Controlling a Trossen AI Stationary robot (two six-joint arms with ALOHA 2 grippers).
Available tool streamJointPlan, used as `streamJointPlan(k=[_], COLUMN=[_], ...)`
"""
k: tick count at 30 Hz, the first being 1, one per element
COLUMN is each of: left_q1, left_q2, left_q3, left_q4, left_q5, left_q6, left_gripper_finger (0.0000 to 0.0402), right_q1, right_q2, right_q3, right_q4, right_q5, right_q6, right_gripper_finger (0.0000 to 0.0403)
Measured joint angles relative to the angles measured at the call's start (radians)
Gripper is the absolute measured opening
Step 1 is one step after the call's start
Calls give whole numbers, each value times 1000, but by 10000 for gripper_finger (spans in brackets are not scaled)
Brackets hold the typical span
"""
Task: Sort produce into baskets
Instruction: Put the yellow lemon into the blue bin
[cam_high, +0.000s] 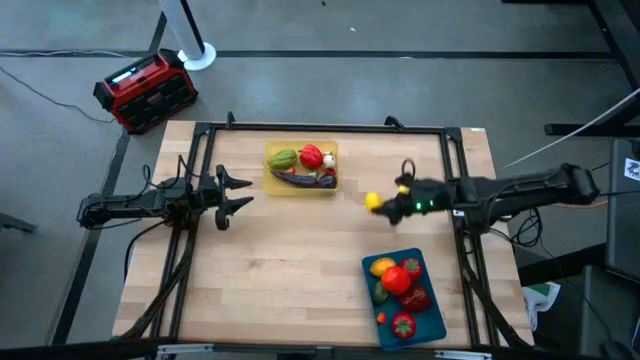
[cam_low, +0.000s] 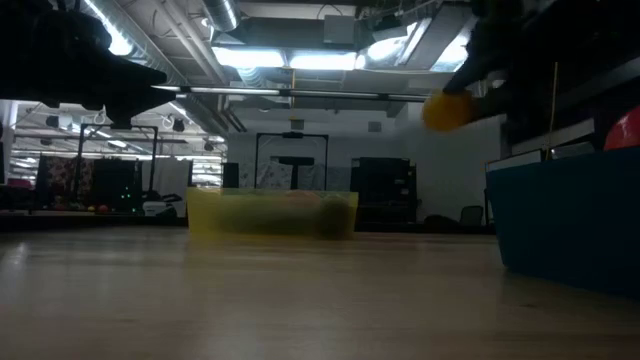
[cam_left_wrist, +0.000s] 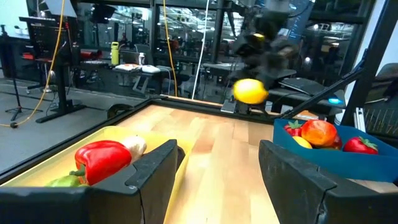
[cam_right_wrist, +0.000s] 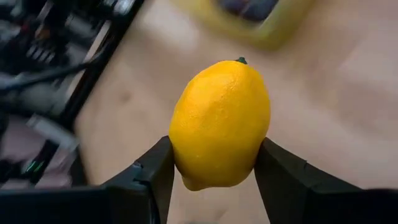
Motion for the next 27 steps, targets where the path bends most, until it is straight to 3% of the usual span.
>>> streamJointPlan(k=[13,27], left_q1=[0,0], left_q2=[0,0], left_q3=[0,0], left_q4=[0,0], left_q5=[0,0], left_q6=[0,0], left_gripper_finger=[223,223], right_q1=[481,741], right_q2=[28,126], right_q3=[0,0], right_q4=[152,150], right_q5=[3,32], right_q6=[150,225], right_gripper_finger=[184,184])
